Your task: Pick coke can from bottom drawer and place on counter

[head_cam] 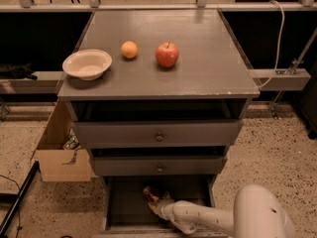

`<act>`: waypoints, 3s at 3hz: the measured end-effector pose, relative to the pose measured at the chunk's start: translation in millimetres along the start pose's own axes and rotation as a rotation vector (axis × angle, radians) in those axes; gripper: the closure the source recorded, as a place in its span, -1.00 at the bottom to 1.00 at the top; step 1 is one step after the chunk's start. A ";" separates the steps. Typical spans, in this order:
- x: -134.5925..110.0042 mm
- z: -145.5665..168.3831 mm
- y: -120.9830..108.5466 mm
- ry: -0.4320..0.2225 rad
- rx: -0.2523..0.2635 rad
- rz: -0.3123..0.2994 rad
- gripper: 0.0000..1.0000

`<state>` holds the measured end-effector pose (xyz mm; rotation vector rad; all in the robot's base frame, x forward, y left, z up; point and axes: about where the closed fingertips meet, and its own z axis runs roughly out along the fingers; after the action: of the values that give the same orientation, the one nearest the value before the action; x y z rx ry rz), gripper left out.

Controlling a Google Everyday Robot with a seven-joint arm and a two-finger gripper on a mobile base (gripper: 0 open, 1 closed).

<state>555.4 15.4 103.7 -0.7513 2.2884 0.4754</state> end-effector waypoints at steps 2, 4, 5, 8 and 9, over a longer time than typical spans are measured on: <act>-7.9 -3.7 -4.3 0.011 0.005 0.020 1.00; 1.2 -34.4 -26.8 -0.001 0.079 0.081 1.00; 1.2 -34.4 -26.8 -0.001 0.079 0.081 1.00; 42.2 -98.5 -27.4 -0.044 0.201 0.012 1.00; 57.9 -152.6 -43.8 -0.094 0.279 0.012 1.00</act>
Offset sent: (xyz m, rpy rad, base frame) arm 0.0145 -0.0079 0.0130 -0.0024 0.0374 -0.0418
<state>473.6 -118.8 165.9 -0.5641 2.2118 0.1853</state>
